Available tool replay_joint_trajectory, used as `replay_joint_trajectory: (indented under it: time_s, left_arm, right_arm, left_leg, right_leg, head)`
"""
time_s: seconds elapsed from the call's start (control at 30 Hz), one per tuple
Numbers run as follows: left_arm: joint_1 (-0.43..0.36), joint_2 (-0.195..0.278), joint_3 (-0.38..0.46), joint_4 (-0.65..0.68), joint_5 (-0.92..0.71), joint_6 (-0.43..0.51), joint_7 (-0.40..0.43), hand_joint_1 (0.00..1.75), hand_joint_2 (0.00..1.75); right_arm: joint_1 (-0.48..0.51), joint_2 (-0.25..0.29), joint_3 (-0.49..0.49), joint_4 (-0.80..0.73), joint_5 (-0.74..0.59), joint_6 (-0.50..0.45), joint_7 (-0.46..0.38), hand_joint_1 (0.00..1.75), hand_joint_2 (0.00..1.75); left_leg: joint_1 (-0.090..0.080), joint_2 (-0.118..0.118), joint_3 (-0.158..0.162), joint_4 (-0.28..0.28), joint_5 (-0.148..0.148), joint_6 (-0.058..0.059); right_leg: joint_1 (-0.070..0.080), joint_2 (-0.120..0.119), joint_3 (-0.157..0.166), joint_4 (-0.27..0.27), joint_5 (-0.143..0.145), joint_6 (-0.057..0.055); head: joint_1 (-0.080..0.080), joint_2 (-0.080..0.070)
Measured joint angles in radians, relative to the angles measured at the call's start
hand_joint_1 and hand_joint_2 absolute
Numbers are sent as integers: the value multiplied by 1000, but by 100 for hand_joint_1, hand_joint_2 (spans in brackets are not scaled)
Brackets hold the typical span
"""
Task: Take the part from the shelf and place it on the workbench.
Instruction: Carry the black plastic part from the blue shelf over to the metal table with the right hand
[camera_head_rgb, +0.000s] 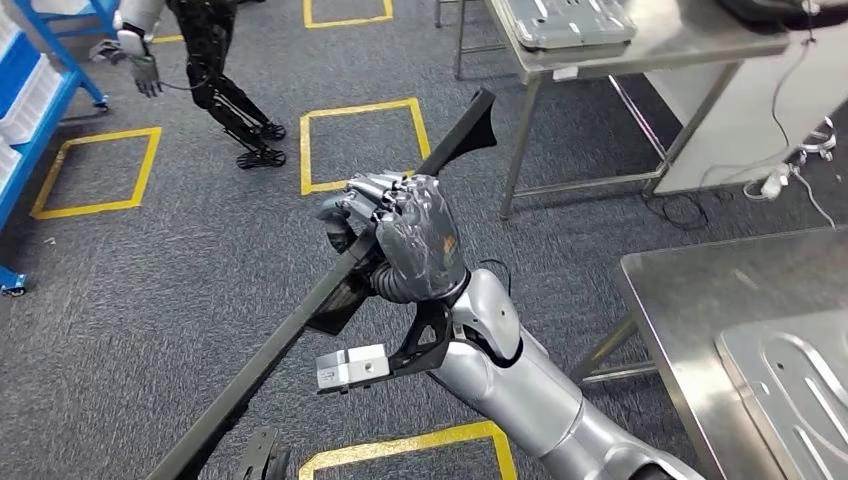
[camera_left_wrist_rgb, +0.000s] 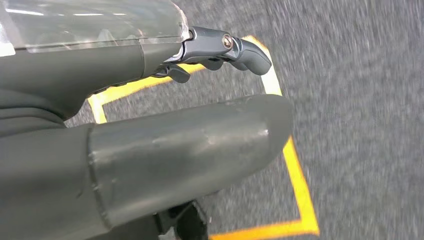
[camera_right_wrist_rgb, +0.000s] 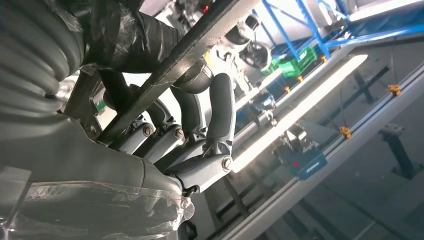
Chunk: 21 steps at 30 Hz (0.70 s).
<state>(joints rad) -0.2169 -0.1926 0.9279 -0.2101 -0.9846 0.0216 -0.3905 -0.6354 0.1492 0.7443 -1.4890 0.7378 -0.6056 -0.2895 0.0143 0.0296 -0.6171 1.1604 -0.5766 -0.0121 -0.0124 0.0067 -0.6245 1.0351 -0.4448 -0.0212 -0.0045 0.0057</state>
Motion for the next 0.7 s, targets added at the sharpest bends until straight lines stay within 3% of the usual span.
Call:
replay_joint_trajectory:
  time_s: [0.07, 0.1, 0.13, 0.17, 0.23, 0.3, 0.37, 0.4, 0.47, 0.5, 0.57, 0.6, 0.63, 0.7]
  left_arm:
    - [8, -1, 1, 0, -2, -1, 0, 0, 0]
    - [12, -2, 1, 0, -4, -2, 0, 0, 0]
    - [14, -4, 1, 0, -6, -2, 0, 0, 0]
    - [15, -5, 1, 0, -8, -2, 0, 0, 0]
    - [14, -7, 1, 0, -10, 0, 1, 0, 0]
    - [13, -7, 1, 0, -11, 4, 3, 0, 0]
    - [11, -8, 1, 0, -13, 6, 4, 0, 0]
    - [8, -9, 1, 0, -15, 7, 5, 0, 0]
    - [2, -11, 0, 0, -19, 9, 5, 0, 0]
    - [1, -10, 0, 0, -21, 9, 6, 0, 0]
    - [1, -9, 0, 0, -23, 10, 7, 0, 0]
    - [1, -8, 0, 0, -23, 10, 8, 0, 0]
    - [1, -7, 0, 0, -23, 10, 8, 0, 0]
    - [-1, -7, 0, 0, -23, 10, 8, 0, 0]
  right_arm:
    - [1, 2, 0, 4, 0, 0, -2, 175, 175]
    - [2, 2, 0, 6, 0, 0, -3, 175, 175]
    - [2, 2, 0, 7, 0, 0, -3, 175, 175]
    - [2, 2, 0, 8, 0, 0, -3, 175, 175]
    - [1, 2, 0, 7, 0, 0, -3, 175, 175]
    - [0, 2, 0, 7, 0, -1, -3, 175, 175]
    - [0, 0, -1, 7, 1, -3, -3, 175, 175]
    - [0, -2, -1, 6, 2, -4, -3, 175, 175]
    - [-2, -4, -3, 3, 4, -5, -3, 175, 175]
    - [-2, -5, -4, 2, 5, -6, -3, 175, 175]
    - [-2, -7, -4, 1, 5, -6, -3, 175, 175]
    - [-1, -8, -4, 1, 5, -6, -3, 175, 175]
    - [0, -10, -4, 1, 5, -6, -3, 175, 175]
    - [0, -11, -5, -2, 6, -6, -3, 175, 175]
  left_leg:
    - [1, -19, -61, 123, -42, -2]
    - [1, -22, -74, 143, -35, -1]
    - [1, -24, -68, 122, -8, 1]
    - [1, -32, -45, 64, 31, 5]
    - [5, -80, 9, -64, 89, 12]
    - [6, -114, 31, -120, 101, 16]
    - [6, -99, 33, -129, 105, 22]
    - [7, -86, 35, -136, 110, 29]
    - [9, -58, 38, -149, 119, 43]
    - [6, -44, 38, -151, 121, 47]
    - [4, -13, 37, -150, 120, 50]
    - [3, 2, 37, -149, 119, 50]
    - [3, 16, 37, -148, 118, 50]
    - [3, 40, 39, -144, 113, 46]
  right_leg:
    - [2, 25, -1, 2, 0, -2]
    - [3, 39, -1, 4, 0, -2]
    - [3, 54, -1, 6, 0, -2]
    - [3, 68, -1, 8, 0, -2]
    - [2, 93, -4, 12, 1, 2]
    - [-1, 117, -14, 13, 6, 13]
    - [-4, 137, -22, 7, 14, 29]
    - [-1, 126, -25, 9, 12, 35]
    - [5, 64, -49, 63, -27, 43]
    - [6, 29, -74, 120, -60, 46]
    - [4, 4, -130, 245, -115, 50]
    - [2, 1, -143, 275, -120, 52]
    - [1, -3, -137, 267, -106, 53]
    - [1, -30, -70, 150, -44, 50]
  head:
    - [0, 0]
    - [0, 0]
    - [0, 0]
    - [0, 0]
    - [0, 0]
    - [0, 0]
    - [0, 0]
    - [1, 0]
    - [4, 0]
    - [5, 0]
    - [5, 0]
    - [5, 0]
    - [6, 0]
    - [6, 0]
